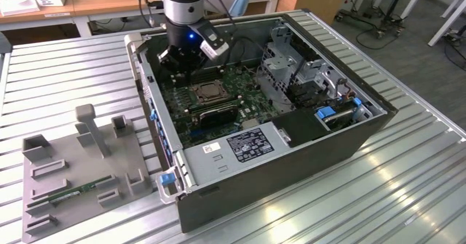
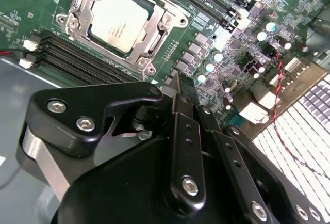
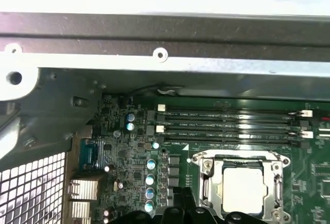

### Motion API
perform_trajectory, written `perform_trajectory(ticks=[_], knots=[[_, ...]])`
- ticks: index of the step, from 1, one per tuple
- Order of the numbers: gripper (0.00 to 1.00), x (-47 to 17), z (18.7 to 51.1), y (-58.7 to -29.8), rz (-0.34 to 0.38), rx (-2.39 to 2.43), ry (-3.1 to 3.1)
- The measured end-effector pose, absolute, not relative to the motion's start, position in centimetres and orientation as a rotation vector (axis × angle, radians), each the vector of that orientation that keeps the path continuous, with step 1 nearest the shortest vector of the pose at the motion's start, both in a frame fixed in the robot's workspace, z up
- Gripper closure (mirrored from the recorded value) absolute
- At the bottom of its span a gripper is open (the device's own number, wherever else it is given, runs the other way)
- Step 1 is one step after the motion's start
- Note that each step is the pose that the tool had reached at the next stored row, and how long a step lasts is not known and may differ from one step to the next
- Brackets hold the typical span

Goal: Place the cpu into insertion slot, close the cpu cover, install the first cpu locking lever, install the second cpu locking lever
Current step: 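Install the first cpu locking lever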

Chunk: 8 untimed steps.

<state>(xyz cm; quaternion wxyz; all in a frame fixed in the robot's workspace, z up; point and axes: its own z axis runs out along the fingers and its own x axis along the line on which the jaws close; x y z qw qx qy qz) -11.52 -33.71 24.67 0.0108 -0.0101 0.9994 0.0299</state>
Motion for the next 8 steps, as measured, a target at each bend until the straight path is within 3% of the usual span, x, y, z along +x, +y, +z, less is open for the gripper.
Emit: perform_trajectory(ticks=[8], knots=[[0.89,-11.57,25.83,-33.70,0.093,-0.031,3.116]])
